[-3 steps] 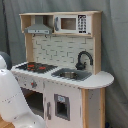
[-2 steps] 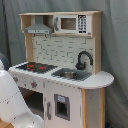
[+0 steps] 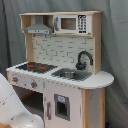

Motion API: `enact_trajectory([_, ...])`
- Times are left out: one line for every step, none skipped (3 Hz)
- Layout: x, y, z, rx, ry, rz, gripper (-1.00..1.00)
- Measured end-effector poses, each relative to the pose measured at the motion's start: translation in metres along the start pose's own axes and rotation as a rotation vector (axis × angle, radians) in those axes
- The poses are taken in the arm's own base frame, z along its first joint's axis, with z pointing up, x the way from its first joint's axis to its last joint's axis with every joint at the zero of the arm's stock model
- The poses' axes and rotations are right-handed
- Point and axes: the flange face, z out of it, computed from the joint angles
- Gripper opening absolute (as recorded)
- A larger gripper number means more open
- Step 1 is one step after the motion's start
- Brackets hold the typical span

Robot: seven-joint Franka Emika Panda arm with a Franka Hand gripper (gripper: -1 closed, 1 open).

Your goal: Play with the kitchen

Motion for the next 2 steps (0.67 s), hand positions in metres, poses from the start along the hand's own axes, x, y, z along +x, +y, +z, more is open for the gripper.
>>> enact_trajectory([-0.041,-0.013,0.011,-0.089,-0.030,-0.023,1.00])
enact_trajectory([-0.079,-0.021,0.018,-0.169,-0.064,-0.051,1.00])
